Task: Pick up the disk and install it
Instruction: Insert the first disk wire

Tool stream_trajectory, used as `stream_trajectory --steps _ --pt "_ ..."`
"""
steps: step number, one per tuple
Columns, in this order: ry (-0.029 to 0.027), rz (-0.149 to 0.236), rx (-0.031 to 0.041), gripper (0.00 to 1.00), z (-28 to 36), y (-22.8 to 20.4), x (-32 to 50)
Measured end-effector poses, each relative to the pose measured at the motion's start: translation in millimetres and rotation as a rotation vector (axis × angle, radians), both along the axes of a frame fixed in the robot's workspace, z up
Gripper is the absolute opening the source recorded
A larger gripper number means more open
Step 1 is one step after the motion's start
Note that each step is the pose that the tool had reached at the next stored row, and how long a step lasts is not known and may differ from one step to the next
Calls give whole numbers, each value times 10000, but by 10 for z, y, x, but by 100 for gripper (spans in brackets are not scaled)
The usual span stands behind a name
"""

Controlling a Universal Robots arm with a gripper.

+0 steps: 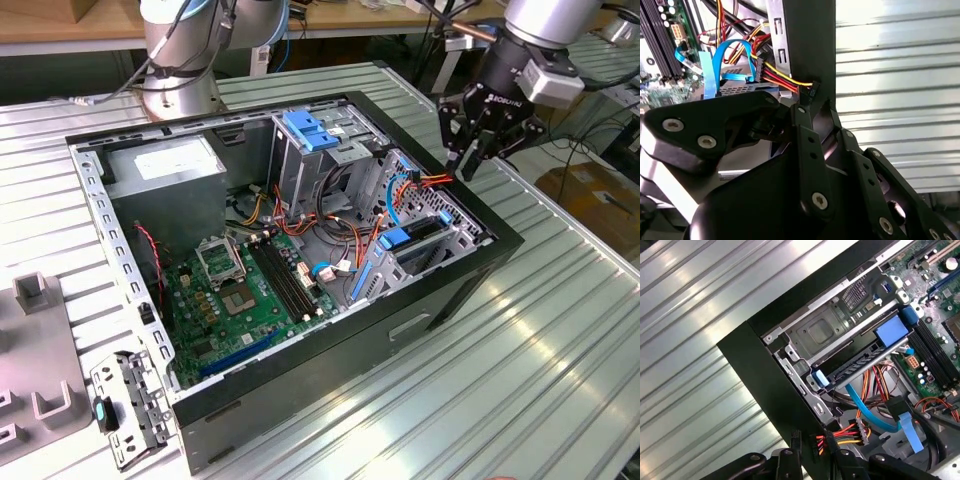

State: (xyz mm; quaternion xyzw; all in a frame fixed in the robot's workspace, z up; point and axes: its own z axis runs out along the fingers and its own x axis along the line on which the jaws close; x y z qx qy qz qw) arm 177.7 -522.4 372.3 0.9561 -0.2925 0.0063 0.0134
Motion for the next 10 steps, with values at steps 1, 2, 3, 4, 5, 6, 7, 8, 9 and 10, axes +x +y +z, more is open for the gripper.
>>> stream_trajectory --steps 1,2,3,4,5,6,7,8,9,10 --pt "0 151 2 31 -4 0 0" --pt "0 291 1 31 -10 1 -1" --pt "0 393 7 31 -18 0 -3" --pt "0 490 17 31 -28 0 -4" --pt "0 571 28 31 -41 1 -4" --pt "0 622 37 31 -53 1 -4" --pt "-1 650 52 31 -69 2 -4" --pt "-1 664 63 31 -75 1 -4" --pt "-2 670 68 31 -75 2 -4" --pt "-2 671 70 30 -75 2 -4"
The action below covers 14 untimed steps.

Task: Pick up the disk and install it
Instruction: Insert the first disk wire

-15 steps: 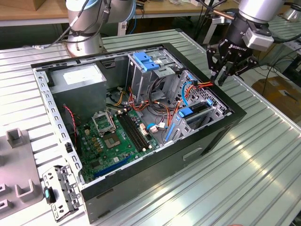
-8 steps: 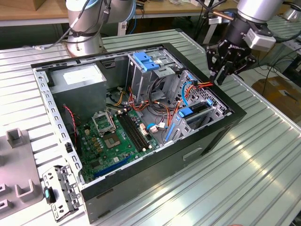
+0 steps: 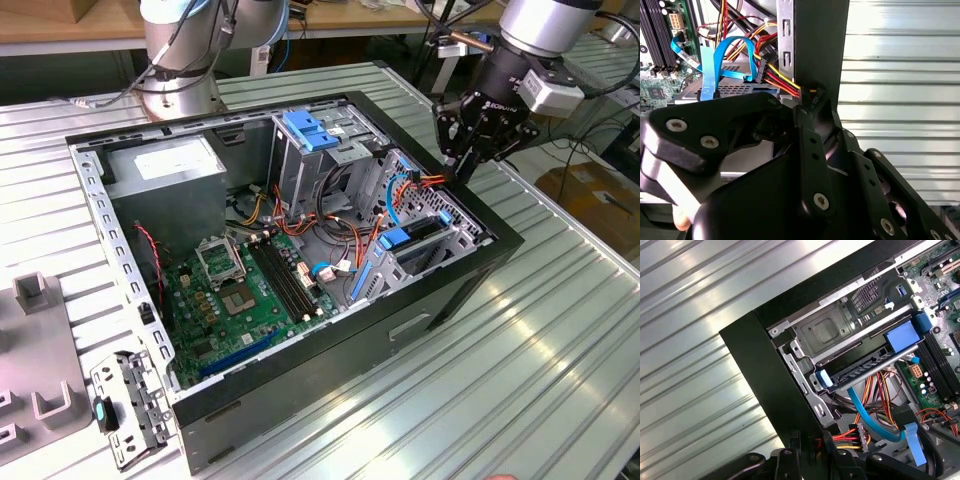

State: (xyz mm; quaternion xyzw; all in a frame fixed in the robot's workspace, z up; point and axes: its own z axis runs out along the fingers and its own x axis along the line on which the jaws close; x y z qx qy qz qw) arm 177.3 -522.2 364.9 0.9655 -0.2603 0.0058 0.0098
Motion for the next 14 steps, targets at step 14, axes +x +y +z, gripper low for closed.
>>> stream_trajectory --steps 14 --pt "0 0 -16 17 52 1 -21"
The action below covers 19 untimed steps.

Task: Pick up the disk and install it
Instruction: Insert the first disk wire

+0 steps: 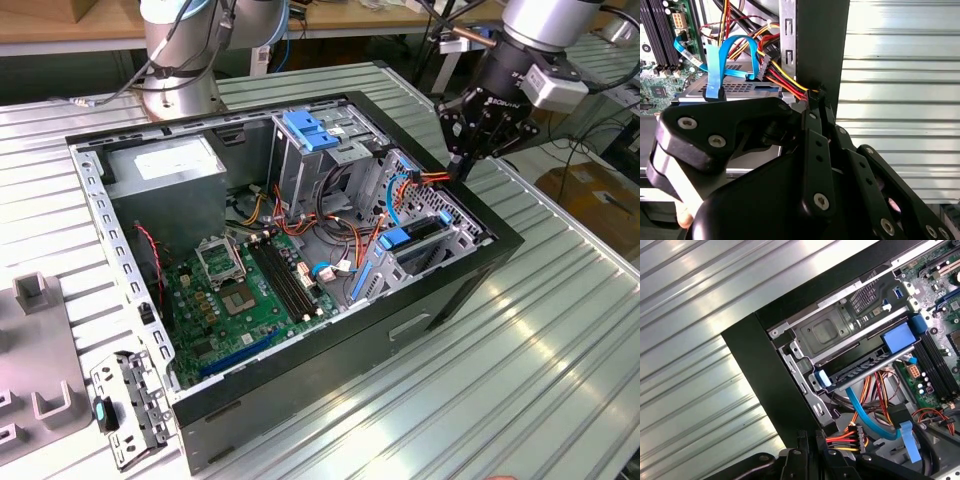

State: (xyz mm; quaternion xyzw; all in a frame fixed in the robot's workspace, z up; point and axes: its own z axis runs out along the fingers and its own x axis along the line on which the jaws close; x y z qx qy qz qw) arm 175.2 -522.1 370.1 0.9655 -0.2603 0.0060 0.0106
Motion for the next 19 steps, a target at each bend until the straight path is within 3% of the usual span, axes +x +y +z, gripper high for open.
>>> stream_trajectory --steps 4,9,13,17,19 --pt "-1 -14 2 17 -1 -1 -55" --pt "-1 -838 1 17 -1 0 -55" --pt "0 -898 2 17 -1 -1 -93" --pt "-1 -1437 1 17 -1 -1 -98" --pt "-1 -1497 0 17 0 1 -114"
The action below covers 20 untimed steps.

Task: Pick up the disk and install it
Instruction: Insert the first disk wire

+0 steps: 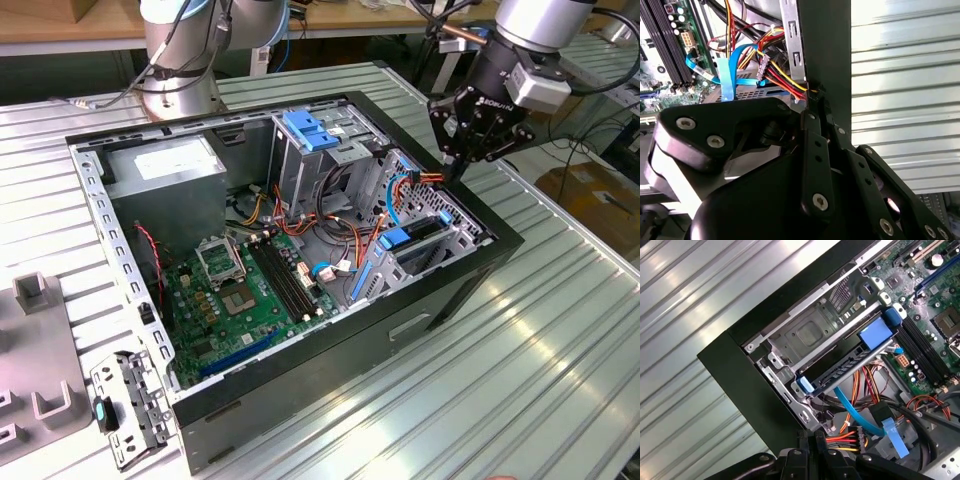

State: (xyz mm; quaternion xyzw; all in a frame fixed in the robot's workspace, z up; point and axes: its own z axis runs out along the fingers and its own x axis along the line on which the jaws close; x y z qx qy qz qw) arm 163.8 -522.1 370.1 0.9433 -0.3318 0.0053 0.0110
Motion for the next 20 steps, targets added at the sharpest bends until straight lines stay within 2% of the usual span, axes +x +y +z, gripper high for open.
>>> stream_trajectory --steps 3,8,20 --pt "0 -24 2 17 -1 -2 -37" --pt "0 -1013 1 17 -1 -2 -37" --pt "0 -2862 2 17 -1 -2 -37"
